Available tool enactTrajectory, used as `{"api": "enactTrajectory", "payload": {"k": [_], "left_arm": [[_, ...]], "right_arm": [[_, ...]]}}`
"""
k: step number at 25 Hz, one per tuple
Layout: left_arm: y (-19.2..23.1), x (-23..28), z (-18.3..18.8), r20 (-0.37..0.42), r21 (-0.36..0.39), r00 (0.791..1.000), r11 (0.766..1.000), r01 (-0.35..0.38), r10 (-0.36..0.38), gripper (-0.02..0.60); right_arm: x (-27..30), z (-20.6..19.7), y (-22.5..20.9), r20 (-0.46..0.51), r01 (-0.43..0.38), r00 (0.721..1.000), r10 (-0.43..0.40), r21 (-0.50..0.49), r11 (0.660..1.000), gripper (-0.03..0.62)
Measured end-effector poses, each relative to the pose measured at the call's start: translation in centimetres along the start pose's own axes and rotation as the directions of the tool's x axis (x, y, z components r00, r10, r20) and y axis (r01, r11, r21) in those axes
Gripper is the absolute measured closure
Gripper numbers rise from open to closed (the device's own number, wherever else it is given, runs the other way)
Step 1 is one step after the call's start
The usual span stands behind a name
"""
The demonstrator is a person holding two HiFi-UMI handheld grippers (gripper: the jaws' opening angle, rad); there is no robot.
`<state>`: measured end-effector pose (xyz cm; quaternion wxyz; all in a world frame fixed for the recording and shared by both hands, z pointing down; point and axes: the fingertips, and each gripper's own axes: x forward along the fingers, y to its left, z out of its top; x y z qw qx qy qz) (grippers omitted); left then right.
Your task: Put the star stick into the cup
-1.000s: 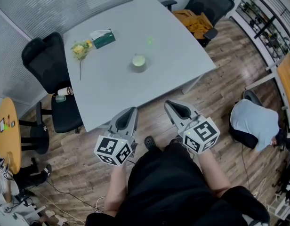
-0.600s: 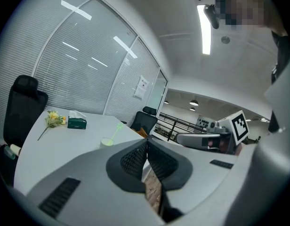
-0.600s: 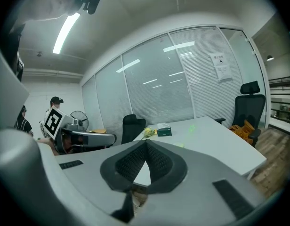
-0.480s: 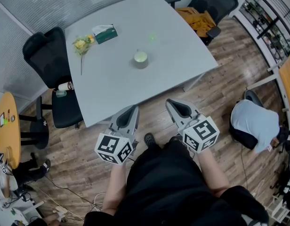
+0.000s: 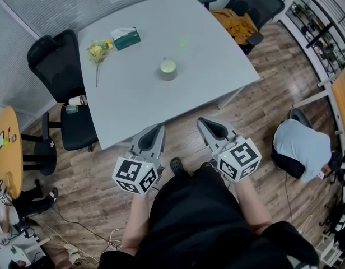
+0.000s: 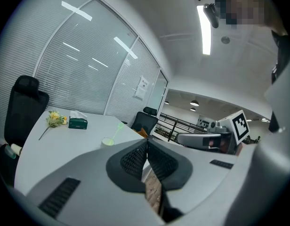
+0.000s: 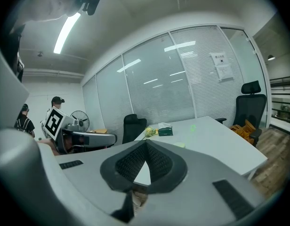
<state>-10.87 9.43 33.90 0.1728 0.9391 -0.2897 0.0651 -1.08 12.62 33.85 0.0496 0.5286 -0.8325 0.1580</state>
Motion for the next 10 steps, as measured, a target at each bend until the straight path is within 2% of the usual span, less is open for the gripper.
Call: {"api": "enactTrajectory", "payload": {"k": [10], "left_arm": [[-0.07, -0.01, -0.21, 0.001, -0.006, 1.0, 1.0, -0.002, 0.003, 0.581]], "right_arm": [[-0.26, -0.16, 0.08, -0.004, -0.002, 1.0, 0.002, -0.004, 1.0, 0.586]]}}
